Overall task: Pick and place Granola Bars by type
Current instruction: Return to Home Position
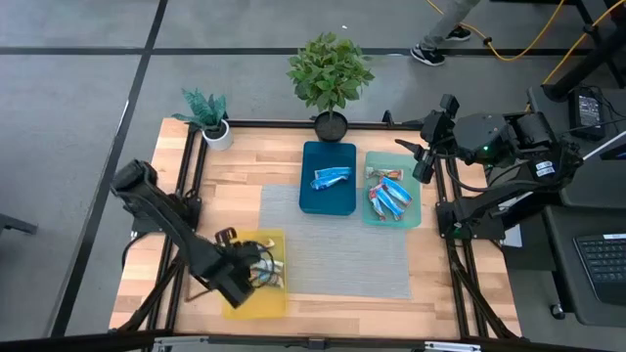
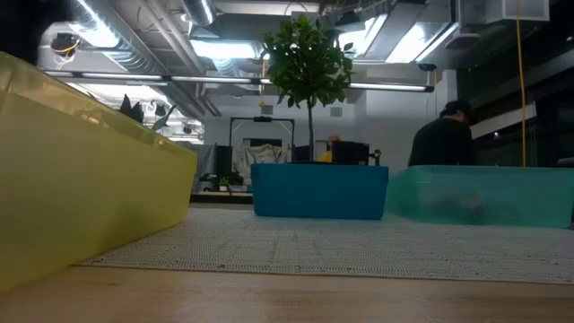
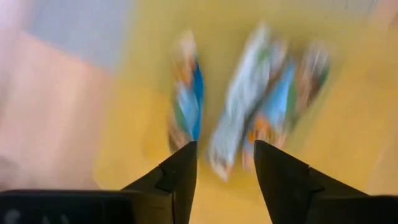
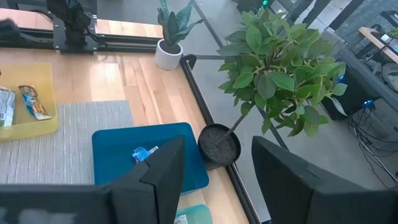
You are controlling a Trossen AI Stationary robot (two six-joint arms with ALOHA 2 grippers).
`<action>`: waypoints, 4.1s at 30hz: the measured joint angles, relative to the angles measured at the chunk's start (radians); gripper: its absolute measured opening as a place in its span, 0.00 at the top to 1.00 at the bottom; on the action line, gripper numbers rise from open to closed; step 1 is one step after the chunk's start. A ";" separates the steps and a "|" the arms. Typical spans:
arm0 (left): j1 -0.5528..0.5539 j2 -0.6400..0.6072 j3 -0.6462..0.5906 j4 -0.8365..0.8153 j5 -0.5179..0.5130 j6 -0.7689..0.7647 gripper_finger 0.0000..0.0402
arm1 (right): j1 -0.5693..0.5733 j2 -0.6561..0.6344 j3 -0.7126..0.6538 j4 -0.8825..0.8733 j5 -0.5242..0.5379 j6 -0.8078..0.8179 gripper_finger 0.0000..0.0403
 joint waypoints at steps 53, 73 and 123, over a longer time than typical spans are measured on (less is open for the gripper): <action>0.748 -1.297 -1.052 1.261 0.090 0.706 1.00 | -0.029 0.000 0.000 -0.017 0.094 0.033 0.53; 0.832 -1.633 -1.220 1.192 0.286 0.649 1.00 | -0.055 -0.001 0.000 -0.016 0.096 0.026 0.53; 0.863 -1.590 -1.252 1.178 0.283 0.932 0.99 | -0.055 -0.022 -0.030 -0.024 0.045 0.069 0.62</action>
